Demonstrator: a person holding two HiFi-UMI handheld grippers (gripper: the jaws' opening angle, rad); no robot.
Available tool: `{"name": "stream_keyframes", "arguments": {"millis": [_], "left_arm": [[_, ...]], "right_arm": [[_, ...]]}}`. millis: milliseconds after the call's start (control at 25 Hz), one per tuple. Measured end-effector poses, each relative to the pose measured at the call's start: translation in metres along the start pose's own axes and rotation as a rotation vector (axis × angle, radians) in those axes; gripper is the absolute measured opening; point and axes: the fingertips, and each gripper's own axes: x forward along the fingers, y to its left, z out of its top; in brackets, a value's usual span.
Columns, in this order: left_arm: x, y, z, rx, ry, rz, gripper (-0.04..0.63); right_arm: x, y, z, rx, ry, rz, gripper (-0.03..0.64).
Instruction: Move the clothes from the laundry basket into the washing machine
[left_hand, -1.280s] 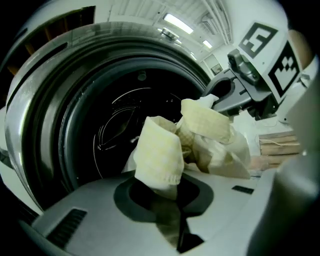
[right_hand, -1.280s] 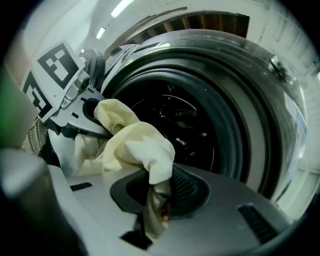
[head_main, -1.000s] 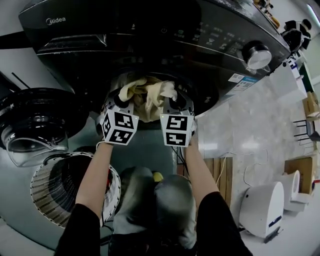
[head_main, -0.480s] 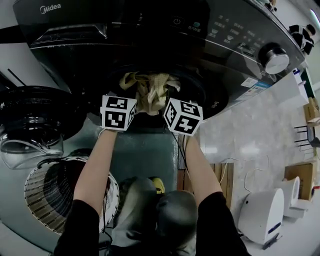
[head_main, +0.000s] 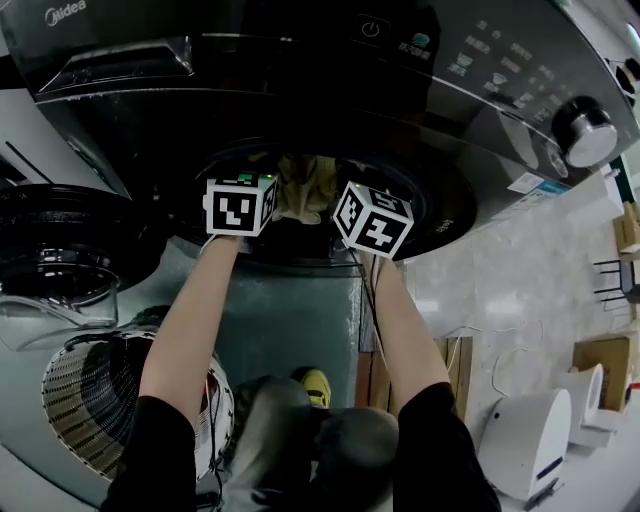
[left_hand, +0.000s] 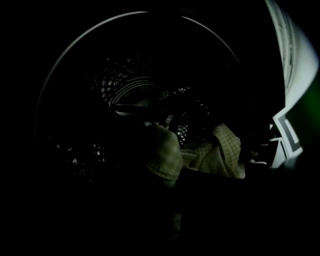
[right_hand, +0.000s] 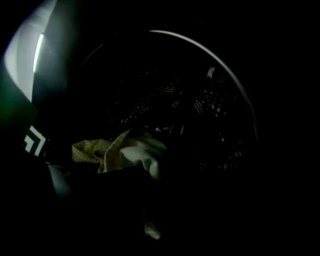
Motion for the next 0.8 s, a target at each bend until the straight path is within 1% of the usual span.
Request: {"name": "stream_keyframes", "arguments": {"millis": [120, 240, 400, 440, 560, 600, 720, 800], "left_arm": [[0.008, 0.002, 0.000, -0.040, 0.025, 0.011, 0.084], [0.014, 0.002, -0.002, -0.037, 0.049, 0.004, 0.091], [0.018, 0.005, -0.003, -0.042, 0.053, -0.003, 0.108], [0.019, 0.006, -0.002, -0.041, 0.053, 0.000, 0.123], [0.018, 0.007, 0.000, -0.042, 0.043, 0.005, 0.212], [0.018, 0.006, 0.001, -0.040, 0.042, 0.005, 0.228], [0.015, 0.004, -0.002, -0.041, 0.047, 0.001, 0.248], [0.013, 0.002, -0.002, -0.039, 0.046, -0.002, 0.259]], "right_arm": [[0.009, 0.000, 0.000, 0.027, 0.011, 0.000, 0.075], [0.015, 0.000, -0.002, 0.032, 0.021, 0.006, 0.077], [0.020, -0.003, -0.004, 0.052, 0.021, 0.008, 0.111], [0.021, -0.002, -0.005, 0.052, 0.021, 0.006, 0.119], [0.022, 0.000, -0.009, 0.048, 0.031, -0.002, 0.149], [0.022, 0.000, -0.011, 0.047, 0.036, -0.003, 0.162], [0.019, 0.003, -0.013, 0.038, 0.041, 0.001, 0.187], [0.017, 0.007, -0.014, 0.033, 0.041, 0.011, 0.228]]}}
